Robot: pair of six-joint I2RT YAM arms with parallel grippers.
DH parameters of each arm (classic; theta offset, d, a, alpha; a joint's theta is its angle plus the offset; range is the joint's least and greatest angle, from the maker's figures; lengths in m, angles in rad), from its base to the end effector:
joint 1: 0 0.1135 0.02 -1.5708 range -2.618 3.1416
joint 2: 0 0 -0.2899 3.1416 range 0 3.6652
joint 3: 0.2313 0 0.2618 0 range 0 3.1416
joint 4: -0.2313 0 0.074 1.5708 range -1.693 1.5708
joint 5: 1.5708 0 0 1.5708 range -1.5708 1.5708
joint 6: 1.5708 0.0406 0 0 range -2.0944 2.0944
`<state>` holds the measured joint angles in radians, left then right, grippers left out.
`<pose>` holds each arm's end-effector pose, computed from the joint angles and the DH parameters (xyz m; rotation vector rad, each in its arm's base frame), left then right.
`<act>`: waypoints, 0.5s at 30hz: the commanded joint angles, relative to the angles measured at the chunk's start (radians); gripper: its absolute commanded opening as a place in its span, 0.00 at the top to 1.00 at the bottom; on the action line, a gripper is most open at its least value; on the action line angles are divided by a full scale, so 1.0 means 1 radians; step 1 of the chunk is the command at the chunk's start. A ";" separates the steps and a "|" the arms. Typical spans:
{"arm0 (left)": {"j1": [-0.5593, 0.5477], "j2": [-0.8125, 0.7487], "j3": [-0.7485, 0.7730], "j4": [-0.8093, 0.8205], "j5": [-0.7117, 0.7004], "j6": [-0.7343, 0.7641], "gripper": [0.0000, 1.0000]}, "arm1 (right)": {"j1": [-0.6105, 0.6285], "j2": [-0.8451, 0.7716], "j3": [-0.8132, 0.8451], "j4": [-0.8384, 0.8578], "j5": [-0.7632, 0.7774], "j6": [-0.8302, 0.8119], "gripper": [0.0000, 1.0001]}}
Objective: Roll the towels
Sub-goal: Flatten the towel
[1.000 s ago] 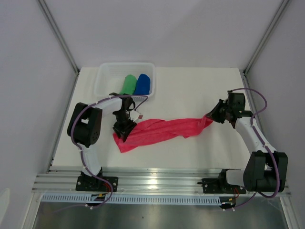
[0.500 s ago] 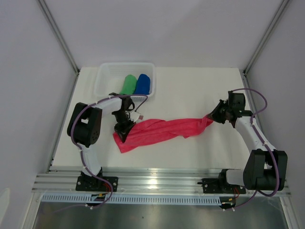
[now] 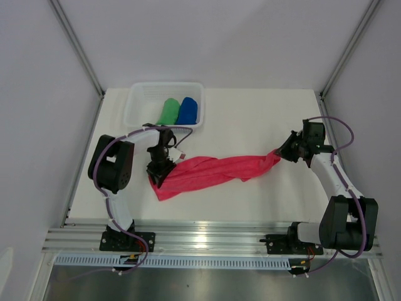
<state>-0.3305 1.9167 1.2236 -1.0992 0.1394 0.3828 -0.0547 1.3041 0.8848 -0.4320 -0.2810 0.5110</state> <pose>0.3080 -0.1116 0.1582 -0.9971 -2.7409 0.2120 0.2755 -0.0038 0.2592 0.5582 2.3871 0.5455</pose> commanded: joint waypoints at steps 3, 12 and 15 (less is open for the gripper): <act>0.008 -0.018 -0.006 0.029 -0.035 0.010 0.65 | -0.007 0.001 0.031 0.024 -0.007 -0.017 1.00; 0.008 0.021 0.013 0.021 0.082 0.010 0.67 | -0.007 0.001 0.032 0.021 0.002 -0.020 1.00; 0.008 0.042 0.001 0.030 0.055 0.013 0.72 | -0.008 -0.005 0.031 0.016 0.005 -0.023 1.00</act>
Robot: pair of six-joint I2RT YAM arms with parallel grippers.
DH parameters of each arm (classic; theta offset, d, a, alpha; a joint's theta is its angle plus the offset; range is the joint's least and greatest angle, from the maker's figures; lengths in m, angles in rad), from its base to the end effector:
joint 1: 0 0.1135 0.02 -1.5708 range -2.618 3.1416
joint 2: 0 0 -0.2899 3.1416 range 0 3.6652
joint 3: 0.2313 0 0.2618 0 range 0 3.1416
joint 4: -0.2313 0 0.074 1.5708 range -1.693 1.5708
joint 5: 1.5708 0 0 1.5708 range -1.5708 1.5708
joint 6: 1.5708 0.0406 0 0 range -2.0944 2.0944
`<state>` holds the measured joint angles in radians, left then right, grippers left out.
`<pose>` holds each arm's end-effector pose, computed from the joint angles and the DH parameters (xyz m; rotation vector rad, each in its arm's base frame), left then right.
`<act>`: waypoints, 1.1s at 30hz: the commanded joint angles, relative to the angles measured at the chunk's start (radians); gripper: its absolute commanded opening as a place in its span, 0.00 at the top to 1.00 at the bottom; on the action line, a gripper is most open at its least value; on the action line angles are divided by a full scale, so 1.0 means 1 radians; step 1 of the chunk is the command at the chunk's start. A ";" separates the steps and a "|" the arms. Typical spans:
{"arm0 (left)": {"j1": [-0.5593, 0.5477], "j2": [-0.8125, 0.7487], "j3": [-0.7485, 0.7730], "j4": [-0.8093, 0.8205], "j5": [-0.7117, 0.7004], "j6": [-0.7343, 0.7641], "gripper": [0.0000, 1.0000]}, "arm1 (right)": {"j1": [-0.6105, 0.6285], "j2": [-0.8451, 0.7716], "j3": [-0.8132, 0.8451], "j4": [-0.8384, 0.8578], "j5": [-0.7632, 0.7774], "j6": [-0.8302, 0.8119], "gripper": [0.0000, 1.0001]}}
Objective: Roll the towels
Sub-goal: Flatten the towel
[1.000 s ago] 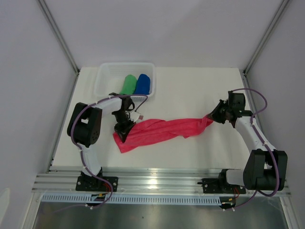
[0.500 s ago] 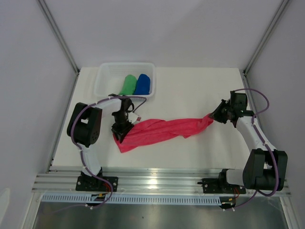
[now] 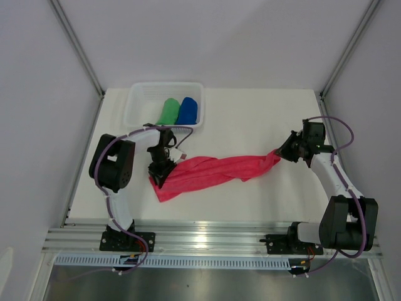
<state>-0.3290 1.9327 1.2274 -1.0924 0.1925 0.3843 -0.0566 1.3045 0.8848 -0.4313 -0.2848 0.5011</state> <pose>0.3098 -0.1140 0.1542 -0.9848 -2.7348 0.2897 0.2756 -0.0042 0.2592 0.5465 2.3880 0.5450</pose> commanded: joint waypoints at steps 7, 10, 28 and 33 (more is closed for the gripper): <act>0.007 -0.001 0.004 -0.010 0.036 0.016 0.99 | -0.019 -0.020 0.032 0.006 0.015 -0.016 1.00; 0.007 -0.050 0.033 -0.049 0.068 0.021 0.99 | -0.037 -0.031 0.048 -0.009 0.012 -0.019 1.00; 0.099 -0.298 0.492 -0.303 0.189 0.175 0.95 | -0.276 -0.093 0.355 -0.115 -0.160 -0.047 1.00; 0.108 -0.368 0.298 -0.180 0.050 0.249 0.96 | -0.235 -0.155 0.240 -0.101 -0.202 0.013 1.00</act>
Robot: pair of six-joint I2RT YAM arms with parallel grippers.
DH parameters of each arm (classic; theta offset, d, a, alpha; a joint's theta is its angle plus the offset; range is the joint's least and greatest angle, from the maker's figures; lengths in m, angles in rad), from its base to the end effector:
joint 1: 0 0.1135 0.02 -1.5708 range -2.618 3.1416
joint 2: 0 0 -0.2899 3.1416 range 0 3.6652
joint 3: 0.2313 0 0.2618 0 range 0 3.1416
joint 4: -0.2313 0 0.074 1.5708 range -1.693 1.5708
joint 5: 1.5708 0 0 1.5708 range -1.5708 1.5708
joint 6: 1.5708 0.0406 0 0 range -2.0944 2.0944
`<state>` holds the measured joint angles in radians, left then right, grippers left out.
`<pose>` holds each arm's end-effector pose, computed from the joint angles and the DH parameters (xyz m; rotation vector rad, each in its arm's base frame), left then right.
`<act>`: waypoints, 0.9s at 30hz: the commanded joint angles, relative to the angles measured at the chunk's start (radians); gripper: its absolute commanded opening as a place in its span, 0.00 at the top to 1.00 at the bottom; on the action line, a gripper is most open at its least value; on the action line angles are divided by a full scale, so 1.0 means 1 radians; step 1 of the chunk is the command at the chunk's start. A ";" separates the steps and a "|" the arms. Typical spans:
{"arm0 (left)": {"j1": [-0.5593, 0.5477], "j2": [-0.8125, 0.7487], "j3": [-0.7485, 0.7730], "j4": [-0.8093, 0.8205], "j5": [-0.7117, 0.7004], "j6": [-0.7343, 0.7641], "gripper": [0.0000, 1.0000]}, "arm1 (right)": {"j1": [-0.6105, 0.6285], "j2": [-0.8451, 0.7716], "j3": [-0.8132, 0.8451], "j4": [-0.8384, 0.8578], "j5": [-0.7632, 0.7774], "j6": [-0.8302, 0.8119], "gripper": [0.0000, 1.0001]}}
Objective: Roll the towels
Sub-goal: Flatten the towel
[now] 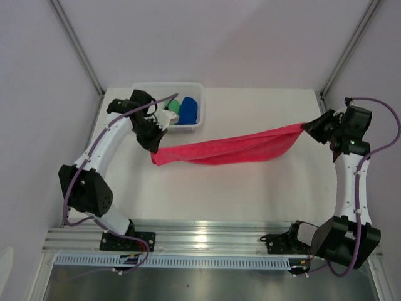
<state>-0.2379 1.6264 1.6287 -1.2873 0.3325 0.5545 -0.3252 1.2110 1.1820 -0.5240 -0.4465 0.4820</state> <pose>0.3103 -0.0889 0.3557 1.1356 2.5405 -0.3979 0.2601 -0.0692 0.3793 0.5795 2.0334 0.5664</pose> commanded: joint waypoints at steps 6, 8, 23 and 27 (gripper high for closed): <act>-0.067 -0.157 -0.573 0.621 -0.392 0.102 0.99 | 0.304 -0.100 -0.341 0.180 0.084 0.182 1.00; -0.125 -0.174 -0.639 0.631 -0.345 0.134 0.99 | 0.316 -0.108 -0.444 0.238 0.078 0.223 1.00; -0.213 -0.181 -0.742 0.446 -0.144 0.119 0.52 | 0.316 -0.110 -0.525 0.170 0.147 0.144 1.00; -0.216 -0.128 -0.756 0.497 -0.220 0.085 0.53 | 0.311 -0.114 -0.525 0.173 0.137 0.141 1.00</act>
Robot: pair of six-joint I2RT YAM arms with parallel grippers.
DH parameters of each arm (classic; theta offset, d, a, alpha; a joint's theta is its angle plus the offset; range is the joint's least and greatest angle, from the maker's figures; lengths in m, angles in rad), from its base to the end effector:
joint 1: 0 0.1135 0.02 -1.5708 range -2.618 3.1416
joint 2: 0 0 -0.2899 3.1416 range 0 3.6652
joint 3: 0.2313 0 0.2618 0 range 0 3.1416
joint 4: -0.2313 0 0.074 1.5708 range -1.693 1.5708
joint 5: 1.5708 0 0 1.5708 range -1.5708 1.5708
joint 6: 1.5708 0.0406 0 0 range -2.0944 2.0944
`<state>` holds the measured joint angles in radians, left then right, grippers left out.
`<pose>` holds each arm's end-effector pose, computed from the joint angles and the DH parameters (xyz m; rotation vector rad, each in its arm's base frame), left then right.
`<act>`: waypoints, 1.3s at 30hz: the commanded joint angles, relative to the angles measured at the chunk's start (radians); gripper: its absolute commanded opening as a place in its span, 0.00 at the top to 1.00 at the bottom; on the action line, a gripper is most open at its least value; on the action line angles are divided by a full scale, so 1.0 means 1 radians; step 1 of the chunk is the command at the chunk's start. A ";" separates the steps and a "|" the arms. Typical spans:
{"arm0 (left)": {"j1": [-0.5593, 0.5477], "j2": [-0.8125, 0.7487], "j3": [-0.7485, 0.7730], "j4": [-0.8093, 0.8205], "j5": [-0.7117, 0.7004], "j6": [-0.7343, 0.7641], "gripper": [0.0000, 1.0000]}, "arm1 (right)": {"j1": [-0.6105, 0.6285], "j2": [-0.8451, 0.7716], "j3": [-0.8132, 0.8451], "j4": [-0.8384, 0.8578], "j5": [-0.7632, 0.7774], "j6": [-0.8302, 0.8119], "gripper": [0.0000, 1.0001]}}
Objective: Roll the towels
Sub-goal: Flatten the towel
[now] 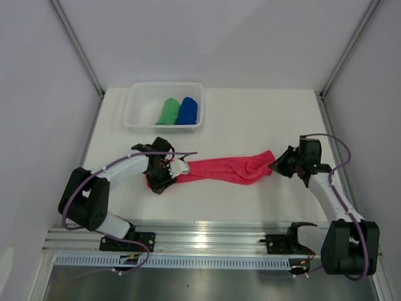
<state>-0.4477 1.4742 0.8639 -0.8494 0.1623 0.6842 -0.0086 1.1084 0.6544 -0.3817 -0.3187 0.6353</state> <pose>0.2206 -0.1132 0.1918 1.6224 2.5285 -0.2229 0.2216 0.0108 0.2316 0.6329 2.3777 0.6669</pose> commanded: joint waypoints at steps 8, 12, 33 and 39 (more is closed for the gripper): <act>-0.051 0.123 -0.017 0.084 -0.077 -0.083 0.51 | -0.017 -0.024 -0.001 0.020 0.001 -0.013 1.00; -0.068 0.138 -0.013 0.078 -0.043 -0.097 0.48 | -0.031 -0.036 -0.004 0.015 0.004 -0.016 1.00; -0.091 0.173 0.027 0.061 -0.076 -0.207 0.99 | -0.074 -0.068 -0.002 -0.003 0.010 -0.016 1.00; -0.039 0.111 0.086 0.041 -0.093 -0.230 0.99 | -0.105 -0.082 0.023 -0.032 -0.005 -0.035 1.00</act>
<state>-0.5171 1.6321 0.9169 -0.8318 0.0322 0.4877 -0.0925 1.0481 0.6510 -0.3954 -0.3225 0.6258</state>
